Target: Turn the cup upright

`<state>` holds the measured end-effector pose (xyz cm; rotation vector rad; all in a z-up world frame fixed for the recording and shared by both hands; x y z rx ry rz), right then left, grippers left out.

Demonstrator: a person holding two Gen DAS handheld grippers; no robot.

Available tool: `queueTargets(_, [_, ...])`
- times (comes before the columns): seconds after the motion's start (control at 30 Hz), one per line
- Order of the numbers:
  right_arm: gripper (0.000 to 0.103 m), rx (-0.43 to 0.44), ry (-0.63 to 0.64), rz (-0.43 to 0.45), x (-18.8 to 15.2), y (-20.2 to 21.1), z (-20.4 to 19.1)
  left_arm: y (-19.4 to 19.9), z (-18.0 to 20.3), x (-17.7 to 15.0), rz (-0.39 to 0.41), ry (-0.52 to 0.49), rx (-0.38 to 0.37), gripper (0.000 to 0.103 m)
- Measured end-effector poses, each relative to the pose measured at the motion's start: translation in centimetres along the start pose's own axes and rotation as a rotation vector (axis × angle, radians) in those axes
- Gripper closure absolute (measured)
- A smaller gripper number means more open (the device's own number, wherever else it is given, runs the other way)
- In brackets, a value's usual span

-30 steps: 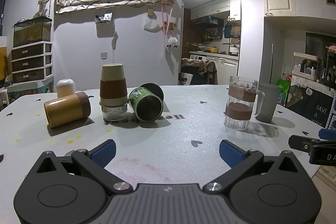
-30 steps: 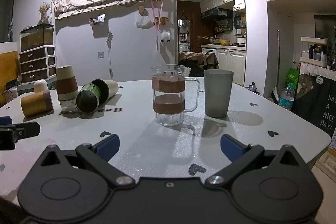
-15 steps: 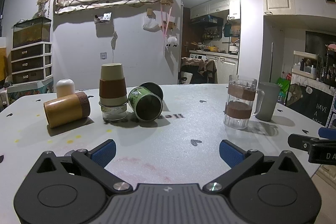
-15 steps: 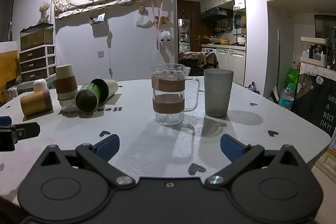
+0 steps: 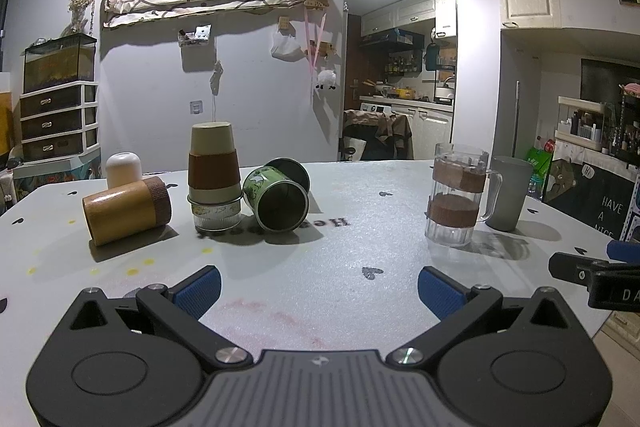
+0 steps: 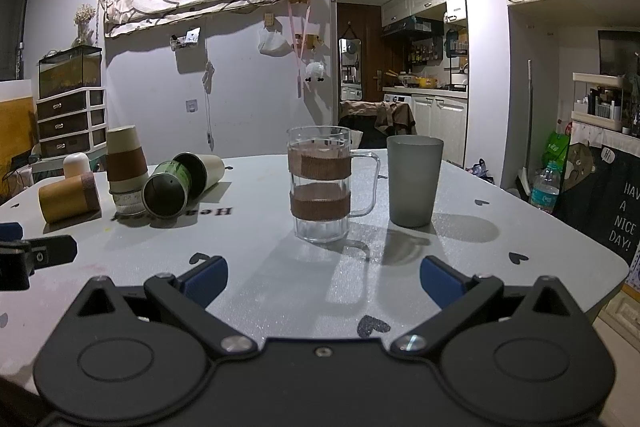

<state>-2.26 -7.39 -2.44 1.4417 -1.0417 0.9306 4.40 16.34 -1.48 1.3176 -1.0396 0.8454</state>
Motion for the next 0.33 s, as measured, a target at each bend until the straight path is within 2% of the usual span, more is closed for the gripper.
queueTargets(0.33, [0.000,0.000,0.001,0.000,0.07,0.02,-0.01,0.08,0.07,0.01,-0.002,-0.002,0.000,0.000])
Point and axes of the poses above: each gripper's, at about its wrist camera, not at the fingertips, and y roughly against the way its jaws point, z to its right, x to its top, the point moved 3 cm from there along -y, roughly the way its jaws point, and after that the axes turned 15 degrees about x, right-handed, at the moved point
